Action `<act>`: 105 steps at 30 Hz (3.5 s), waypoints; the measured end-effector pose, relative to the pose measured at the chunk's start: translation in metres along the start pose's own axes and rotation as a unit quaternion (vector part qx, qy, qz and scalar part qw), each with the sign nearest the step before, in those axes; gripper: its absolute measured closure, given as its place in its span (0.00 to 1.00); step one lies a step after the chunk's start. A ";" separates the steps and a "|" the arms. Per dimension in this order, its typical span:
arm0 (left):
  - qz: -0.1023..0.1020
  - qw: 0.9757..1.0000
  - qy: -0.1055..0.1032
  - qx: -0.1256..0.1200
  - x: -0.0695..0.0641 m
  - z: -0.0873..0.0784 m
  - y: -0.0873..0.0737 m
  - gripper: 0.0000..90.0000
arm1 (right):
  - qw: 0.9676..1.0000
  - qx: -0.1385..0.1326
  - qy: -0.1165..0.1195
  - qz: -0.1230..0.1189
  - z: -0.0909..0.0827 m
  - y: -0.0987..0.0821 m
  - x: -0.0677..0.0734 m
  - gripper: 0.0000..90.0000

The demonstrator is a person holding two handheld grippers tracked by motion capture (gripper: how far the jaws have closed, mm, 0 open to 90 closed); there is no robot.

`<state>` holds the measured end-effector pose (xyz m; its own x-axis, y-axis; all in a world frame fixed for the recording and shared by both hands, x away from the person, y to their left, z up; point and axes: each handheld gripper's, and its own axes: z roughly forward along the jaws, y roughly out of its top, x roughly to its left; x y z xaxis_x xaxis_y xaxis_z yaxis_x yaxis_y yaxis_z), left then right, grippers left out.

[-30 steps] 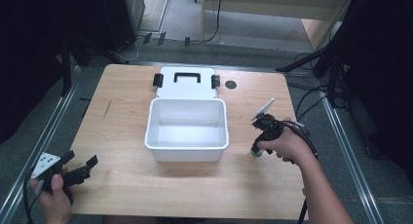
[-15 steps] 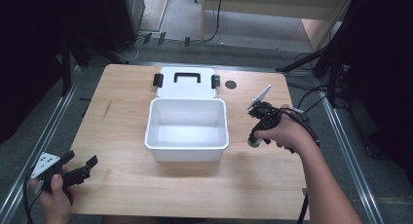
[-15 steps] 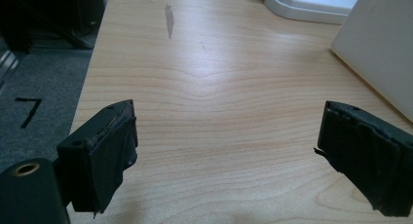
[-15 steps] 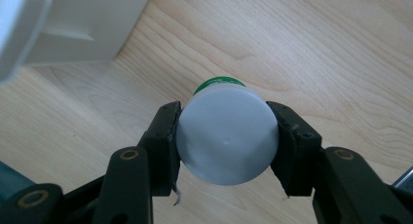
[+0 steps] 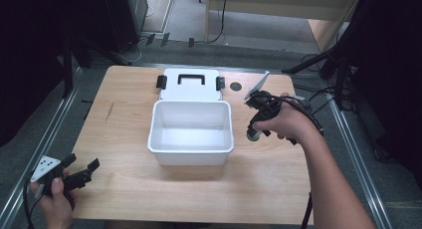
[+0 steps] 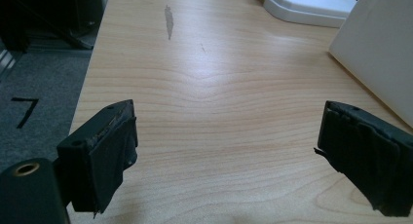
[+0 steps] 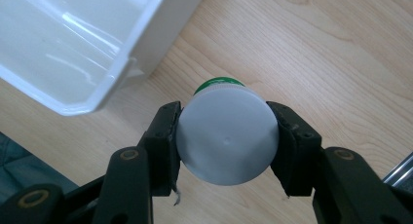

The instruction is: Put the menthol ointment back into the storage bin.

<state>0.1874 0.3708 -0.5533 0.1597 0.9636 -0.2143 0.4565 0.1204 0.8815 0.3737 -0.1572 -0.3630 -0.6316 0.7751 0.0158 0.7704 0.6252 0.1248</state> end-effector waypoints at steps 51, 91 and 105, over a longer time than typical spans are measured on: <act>0.003 1.000 -0.009 -0.003 0.001 0.000 0.001 0.09 | 0.996 -0.003 0.022 -0.085 -0.004 0.076 0.074 0.57; 0.000 1.000 -0.008 -0.005 0.002 0.001 0.001 0.09 | 0.993 0.041 0.040 -0.099 0.081 0.083 0.085 0.57; 0.000 1.000 -0.007 -0.003 0.002 0.001 0.001 0.09 | 0.993 0.048 0.043 -0.099 0.099 0.080 0.085 0.57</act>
<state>0.1890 0.3724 -0.5533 0.1721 0.9600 -0.2209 0.4519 0.1223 0.8836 0.3901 -0.0323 -0.4499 -0.7729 0.6287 0.0854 0.6331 0.7730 0.0396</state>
